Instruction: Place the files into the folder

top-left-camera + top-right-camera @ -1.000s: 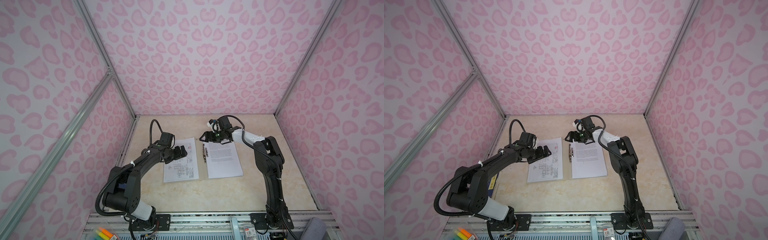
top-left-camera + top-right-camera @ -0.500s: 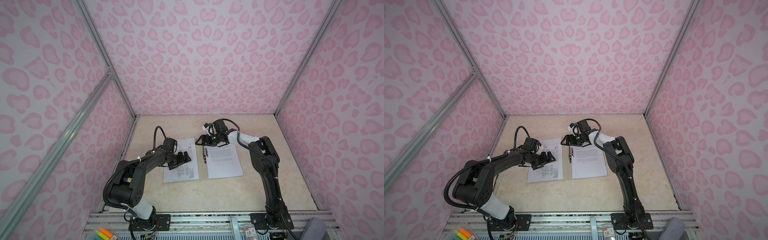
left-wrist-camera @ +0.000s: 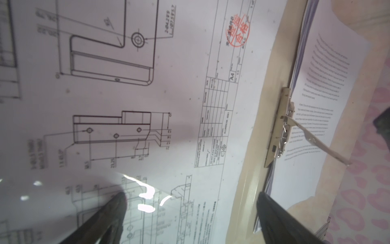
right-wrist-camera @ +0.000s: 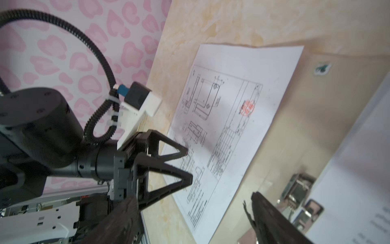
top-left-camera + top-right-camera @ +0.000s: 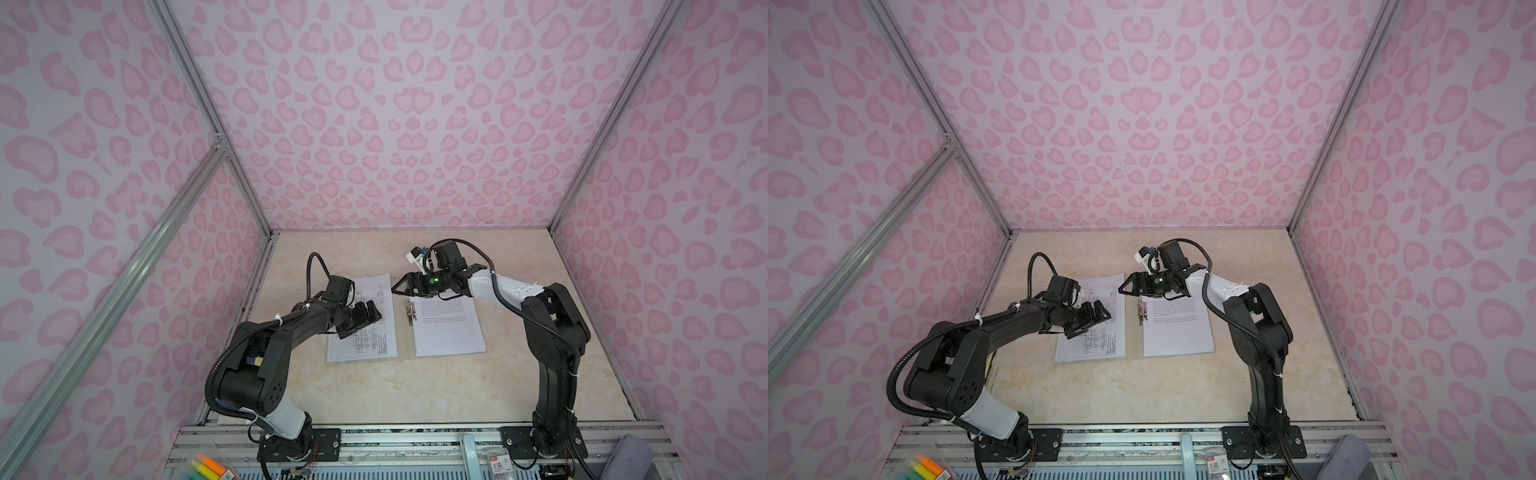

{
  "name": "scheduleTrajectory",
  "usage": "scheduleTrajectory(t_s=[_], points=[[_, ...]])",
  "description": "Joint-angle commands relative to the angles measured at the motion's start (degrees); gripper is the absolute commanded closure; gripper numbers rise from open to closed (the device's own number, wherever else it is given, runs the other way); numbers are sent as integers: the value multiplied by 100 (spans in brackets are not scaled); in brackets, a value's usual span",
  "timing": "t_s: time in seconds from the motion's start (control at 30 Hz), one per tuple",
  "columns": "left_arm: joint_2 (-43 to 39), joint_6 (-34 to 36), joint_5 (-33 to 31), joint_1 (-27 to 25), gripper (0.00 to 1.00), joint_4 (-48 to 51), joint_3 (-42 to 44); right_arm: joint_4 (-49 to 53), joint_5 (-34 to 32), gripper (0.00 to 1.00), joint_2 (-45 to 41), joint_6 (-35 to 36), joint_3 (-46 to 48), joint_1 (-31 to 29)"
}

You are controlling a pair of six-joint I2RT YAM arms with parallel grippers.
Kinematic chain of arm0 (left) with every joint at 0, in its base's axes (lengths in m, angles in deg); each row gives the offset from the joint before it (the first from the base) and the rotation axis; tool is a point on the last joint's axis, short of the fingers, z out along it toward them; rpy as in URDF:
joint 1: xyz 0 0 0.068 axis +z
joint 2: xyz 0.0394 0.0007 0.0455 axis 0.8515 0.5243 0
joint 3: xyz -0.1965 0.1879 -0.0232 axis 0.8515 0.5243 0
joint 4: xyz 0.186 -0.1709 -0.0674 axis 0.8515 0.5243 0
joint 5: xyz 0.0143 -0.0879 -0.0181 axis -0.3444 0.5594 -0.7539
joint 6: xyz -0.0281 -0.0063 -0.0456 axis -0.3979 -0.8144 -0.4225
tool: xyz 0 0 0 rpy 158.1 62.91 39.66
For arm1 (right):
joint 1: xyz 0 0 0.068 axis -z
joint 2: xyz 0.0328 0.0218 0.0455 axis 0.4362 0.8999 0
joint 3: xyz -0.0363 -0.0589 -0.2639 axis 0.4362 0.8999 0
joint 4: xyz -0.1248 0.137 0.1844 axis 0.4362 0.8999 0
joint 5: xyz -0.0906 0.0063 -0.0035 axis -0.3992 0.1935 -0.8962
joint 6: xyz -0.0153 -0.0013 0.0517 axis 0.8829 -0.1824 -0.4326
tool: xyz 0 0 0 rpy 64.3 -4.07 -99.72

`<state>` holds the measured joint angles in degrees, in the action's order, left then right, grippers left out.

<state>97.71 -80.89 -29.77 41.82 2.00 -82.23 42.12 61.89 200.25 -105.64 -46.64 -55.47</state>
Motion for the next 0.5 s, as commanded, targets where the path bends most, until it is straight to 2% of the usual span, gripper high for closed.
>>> scheduleTrajectory(t_s=[0.0,0.07,0.1,0.17,0.23,0.33,0.43,0.47], points=[[13,48,-400,2,2,474,34,125,-419,17,-397,-170,457,7],[-64,107,-369,-10,3,489,-2,300,-616,20,-667,-268,621,8],[-107,150,-324,-23,3,523,-50,601,-960,27,-810,-334,620,12],[-212,281,-304,-156,4,660,-224,1100,-1664,44,-1104,-632,624,14],[-300,343,-495,-371,4,856,-451,1272,-2081,64,-1344,-1177,727,6],[-215,238,-705,-658,7,1086,-938,1292,-2238,67,-1537,-2116,897,10],[237,117,-933,-903,18,1279,-1643,1352,-2430,77,-1540,-3034,997,9],[475,106,-988,-976,22,1350,-1944,1451,-2447,77,-1442,-3184,879,-11]])
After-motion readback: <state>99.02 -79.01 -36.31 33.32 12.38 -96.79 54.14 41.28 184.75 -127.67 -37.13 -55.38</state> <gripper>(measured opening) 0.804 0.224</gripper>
